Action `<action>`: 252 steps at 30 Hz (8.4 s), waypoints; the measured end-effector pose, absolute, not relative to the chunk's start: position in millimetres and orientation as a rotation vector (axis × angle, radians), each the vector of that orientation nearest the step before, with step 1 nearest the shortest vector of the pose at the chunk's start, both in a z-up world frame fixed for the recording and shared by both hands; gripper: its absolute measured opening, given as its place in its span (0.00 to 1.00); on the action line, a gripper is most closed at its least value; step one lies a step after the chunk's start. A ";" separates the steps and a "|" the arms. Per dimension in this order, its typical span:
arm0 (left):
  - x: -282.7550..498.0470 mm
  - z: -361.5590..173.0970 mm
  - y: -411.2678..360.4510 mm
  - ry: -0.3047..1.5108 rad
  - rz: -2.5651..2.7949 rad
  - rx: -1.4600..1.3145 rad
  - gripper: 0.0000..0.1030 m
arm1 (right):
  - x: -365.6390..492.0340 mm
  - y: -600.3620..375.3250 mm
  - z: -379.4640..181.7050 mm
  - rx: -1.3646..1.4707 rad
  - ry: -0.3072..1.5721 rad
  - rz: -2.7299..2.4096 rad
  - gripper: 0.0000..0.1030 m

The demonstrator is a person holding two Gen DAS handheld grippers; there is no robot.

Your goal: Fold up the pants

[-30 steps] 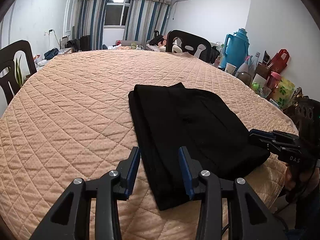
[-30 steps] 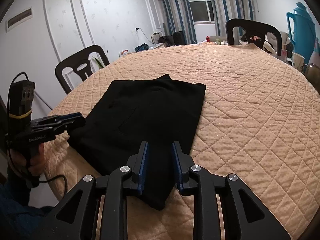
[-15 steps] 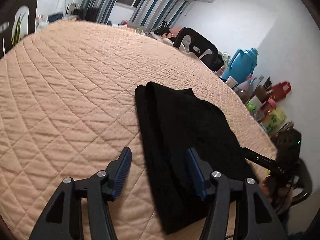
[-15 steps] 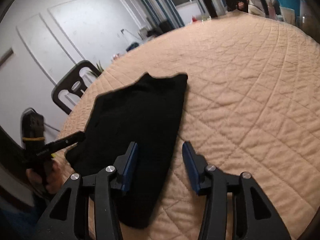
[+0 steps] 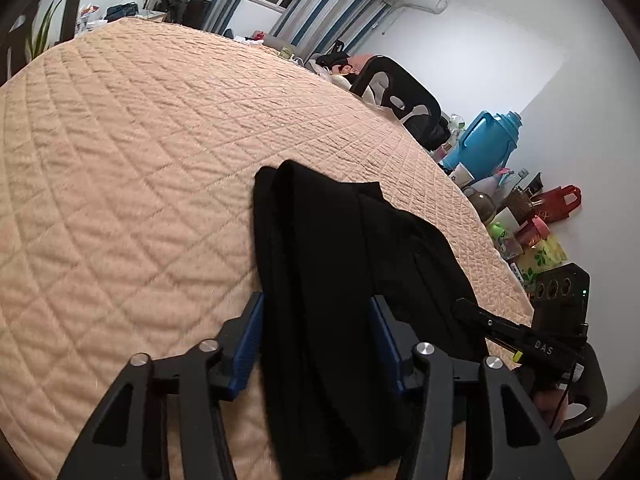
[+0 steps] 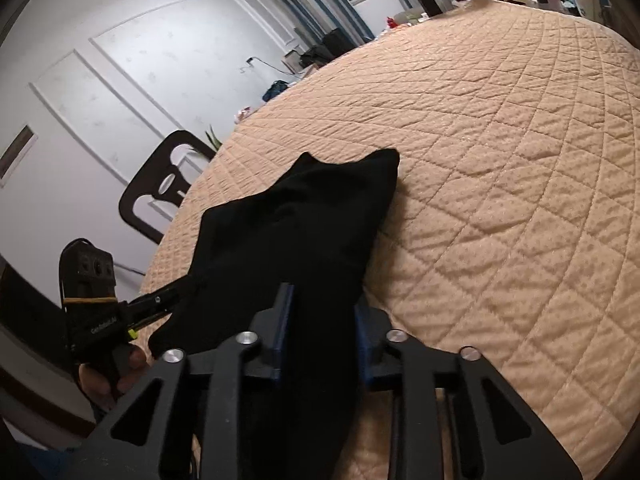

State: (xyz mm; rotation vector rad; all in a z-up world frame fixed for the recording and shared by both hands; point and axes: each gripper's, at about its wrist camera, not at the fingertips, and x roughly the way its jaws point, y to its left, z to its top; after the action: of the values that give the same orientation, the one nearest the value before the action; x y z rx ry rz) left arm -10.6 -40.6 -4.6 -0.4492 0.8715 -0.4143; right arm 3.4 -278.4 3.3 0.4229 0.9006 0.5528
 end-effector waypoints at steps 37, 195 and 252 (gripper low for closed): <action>108.4 1.8 51.3 0.830 -0.265 -0.361 0.35 | 160.0 -192.2 5.6 0.298 0.950 0.616 0.28; -0.3 -1.8 -10.7 0.836 -0.003 0.025 0.61 | 13.1 -173.4 3.7 -0.207 0.850 0.473 0.47; -0.3 -4.0 -8.2 0.841 0.001 0.020 0.63 | 13.1 -173.2 3.6 -0.207 0.850 0.474 0.47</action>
State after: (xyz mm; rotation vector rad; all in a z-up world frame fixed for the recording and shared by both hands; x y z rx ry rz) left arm -0.3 -8.2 -4.0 0.0198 0.8413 0.0007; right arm 13.1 -173.2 3.6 -0.2067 0.8501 0.4738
